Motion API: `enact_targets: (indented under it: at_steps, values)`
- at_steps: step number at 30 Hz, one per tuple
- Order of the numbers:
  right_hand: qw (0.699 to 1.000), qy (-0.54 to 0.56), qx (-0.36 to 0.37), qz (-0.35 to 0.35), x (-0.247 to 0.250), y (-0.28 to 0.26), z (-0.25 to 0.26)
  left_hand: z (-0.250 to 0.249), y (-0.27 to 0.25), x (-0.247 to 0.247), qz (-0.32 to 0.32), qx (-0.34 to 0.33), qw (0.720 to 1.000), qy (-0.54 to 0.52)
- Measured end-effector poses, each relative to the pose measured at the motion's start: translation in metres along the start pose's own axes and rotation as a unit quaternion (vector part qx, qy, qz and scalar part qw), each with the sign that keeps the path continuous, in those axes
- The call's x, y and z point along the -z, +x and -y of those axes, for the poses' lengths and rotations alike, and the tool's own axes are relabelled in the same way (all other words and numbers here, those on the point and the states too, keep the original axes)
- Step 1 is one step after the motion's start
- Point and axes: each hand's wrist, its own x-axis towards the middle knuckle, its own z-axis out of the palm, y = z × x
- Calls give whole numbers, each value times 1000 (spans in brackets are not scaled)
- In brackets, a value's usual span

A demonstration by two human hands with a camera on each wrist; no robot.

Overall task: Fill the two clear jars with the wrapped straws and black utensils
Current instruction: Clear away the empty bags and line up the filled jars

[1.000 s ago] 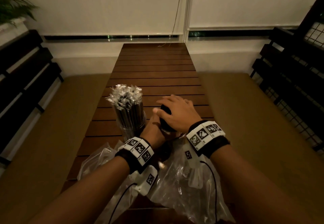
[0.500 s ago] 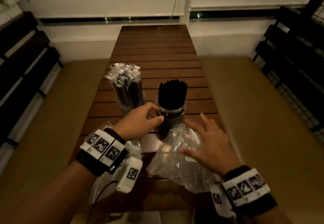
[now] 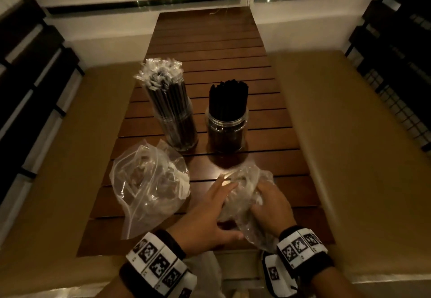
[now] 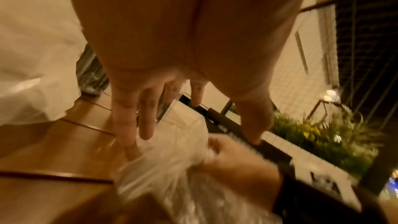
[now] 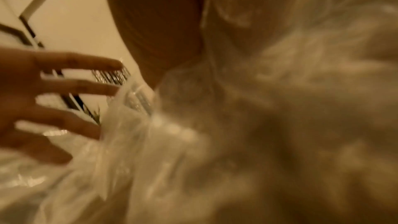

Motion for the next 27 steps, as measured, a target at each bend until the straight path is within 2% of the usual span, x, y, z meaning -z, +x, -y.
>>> enact_targets:
  at_steps: [2,4,6,9,10,14,17,18,22,24,27]
  values:
    - [995,103,-8,2,7,-7,9,3,1,-13,27,10,1000,2]
    - [974,224,-5,17,16,-15,22,3,6,-21,30,4,1000,4]
    - [943,331,-19,29,21,-22,36,-2,14,-25,13,-18,1000,-21]
    - [875,479,-55,42,23,-28,49,-13,24,-23,-36,-61,995,-67]
    - [868,492,-49,42,25,-29,49,-15,25,-21,-53,-60,995,-61]
    - [912,408,28,45,42,-33,50,-20,26,-7,-95,-38,994,-40]
    - [966,245,75,30,49,-43,46,-19,27,3,-111,-21,993,-43]
    - [976,197,91,27,50,-46,43,-20,27,7,-113,0,992,-51]
    - [975,138,134,107,46,-56,40,-25,23,5,-88,40,992,-86]
    - [972,156,160,73,38,-57,40,-31,19,-3,-81,52,982,-163]
    - [964,224,141,-14,37,-58,33,-35,16,-6,-50,45,964,-256]
